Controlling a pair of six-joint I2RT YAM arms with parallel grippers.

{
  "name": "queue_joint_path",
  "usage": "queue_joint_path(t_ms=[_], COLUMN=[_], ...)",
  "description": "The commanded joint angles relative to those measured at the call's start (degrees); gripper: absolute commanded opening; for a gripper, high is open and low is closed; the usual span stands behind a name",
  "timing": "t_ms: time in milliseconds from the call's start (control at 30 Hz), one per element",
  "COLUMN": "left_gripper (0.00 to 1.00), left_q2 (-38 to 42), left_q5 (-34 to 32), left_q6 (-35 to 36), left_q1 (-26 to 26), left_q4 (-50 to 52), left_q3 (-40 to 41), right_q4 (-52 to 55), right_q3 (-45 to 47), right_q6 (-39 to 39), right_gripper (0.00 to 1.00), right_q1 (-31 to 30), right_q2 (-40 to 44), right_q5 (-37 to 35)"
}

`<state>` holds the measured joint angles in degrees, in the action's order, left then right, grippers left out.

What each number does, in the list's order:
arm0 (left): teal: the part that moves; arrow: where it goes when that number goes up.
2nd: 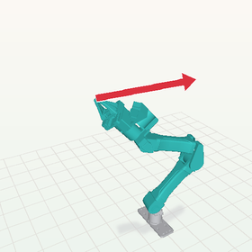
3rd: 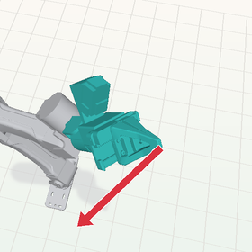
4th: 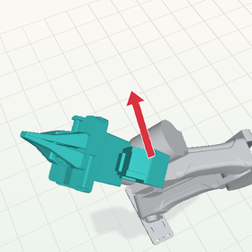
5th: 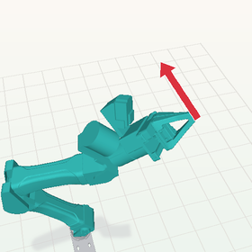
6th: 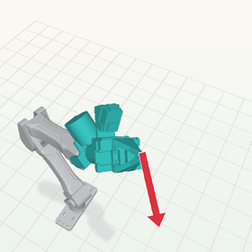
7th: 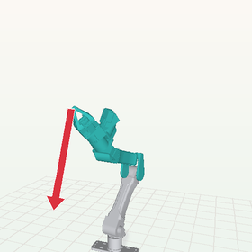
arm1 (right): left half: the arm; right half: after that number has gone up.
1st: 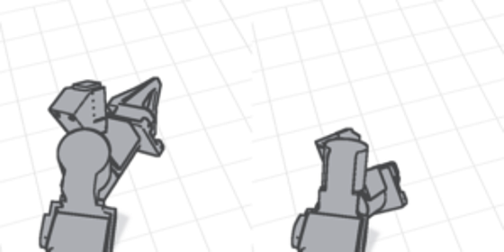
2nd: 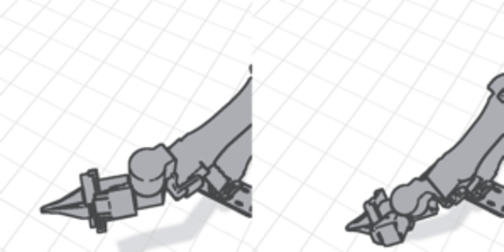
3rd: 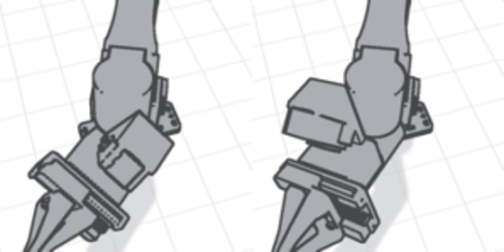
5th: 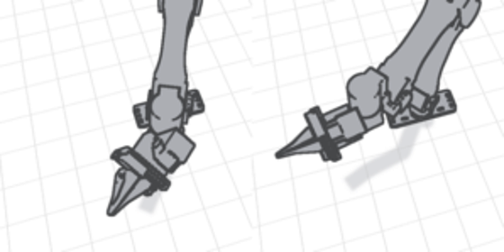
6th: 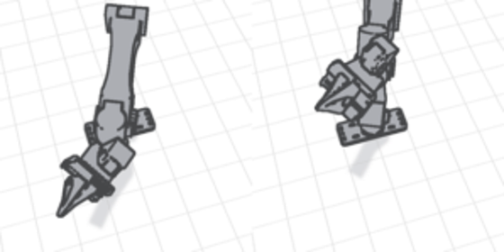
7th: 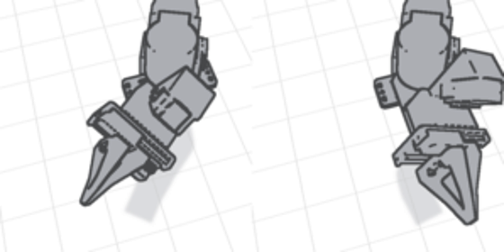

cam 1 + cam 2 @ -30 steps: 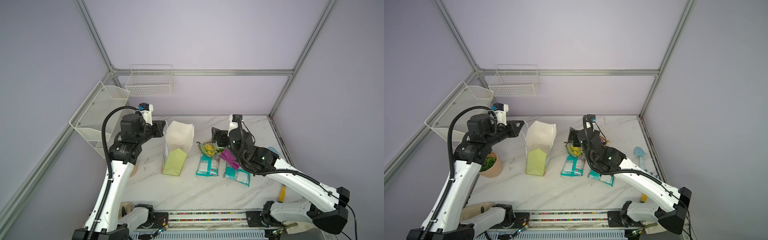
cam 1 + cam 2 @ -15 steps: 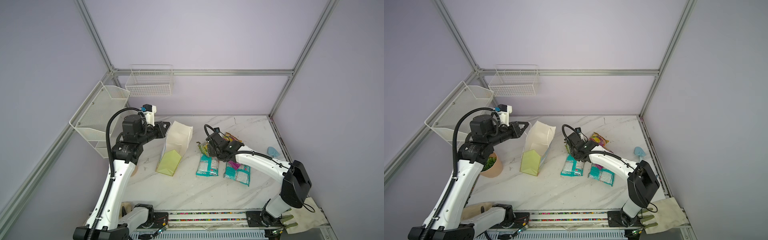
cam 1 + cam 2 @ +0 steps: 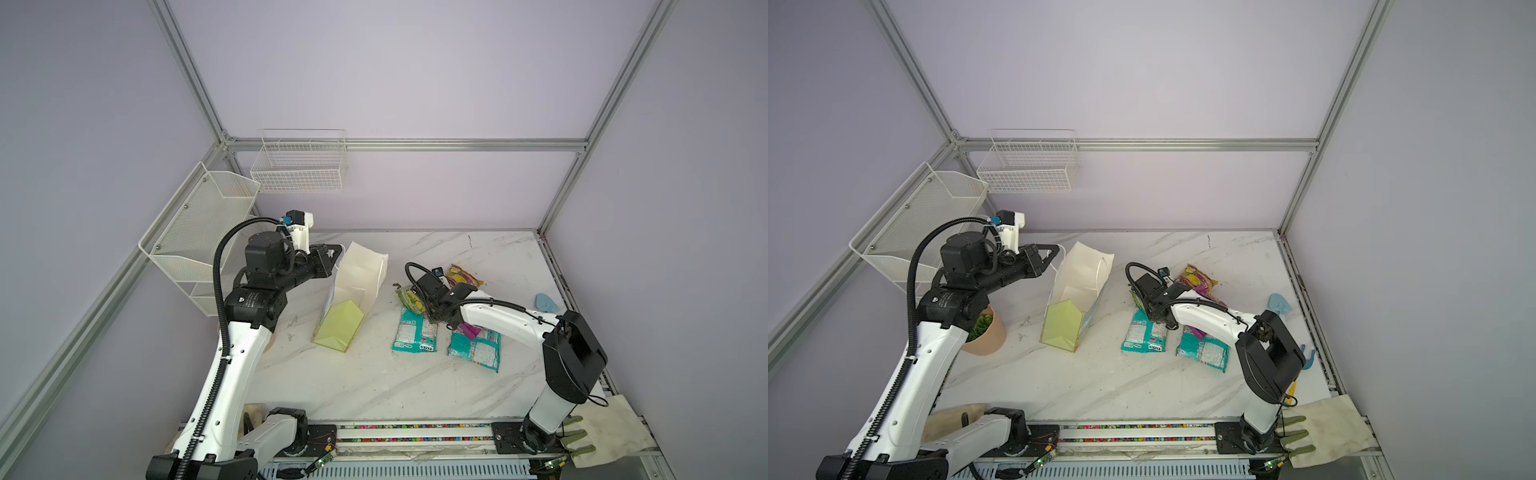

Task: Place the snacks into the paper bag
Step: Pick up the snack from the middle-right of the table.

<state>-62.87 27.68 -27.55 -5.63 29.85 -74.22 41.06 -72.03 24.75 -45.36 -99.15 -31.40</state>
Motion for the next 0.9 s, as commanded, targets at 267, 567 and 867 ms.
queue_joint_path(t_ms=[267,567,867], left_gripper=[0.03,0.02,0.02], left_q2=[2.3,2.8,3.1], left_q5=[2.1,3.0,3.4], left_q6=[-1.6,-2.6,-3.6], left_q1=[0.3,0.3,0.4], left_q4=[-3.0,-4.0,-5.5], left_q3=[2.0,3.0,4.7], right_q4=[2.1,2.5,3.4], right_q3=[2.1,-0.4,-9.0], right_q6=[2.7,2.6,0.5], right_gripper=[0.37,0.00,0.00], right_q1=[0.2,0.3,0.3], right_q2=[-2.1,2.1,17.2], right_q5=[-3.0,-3.6,-1.5])
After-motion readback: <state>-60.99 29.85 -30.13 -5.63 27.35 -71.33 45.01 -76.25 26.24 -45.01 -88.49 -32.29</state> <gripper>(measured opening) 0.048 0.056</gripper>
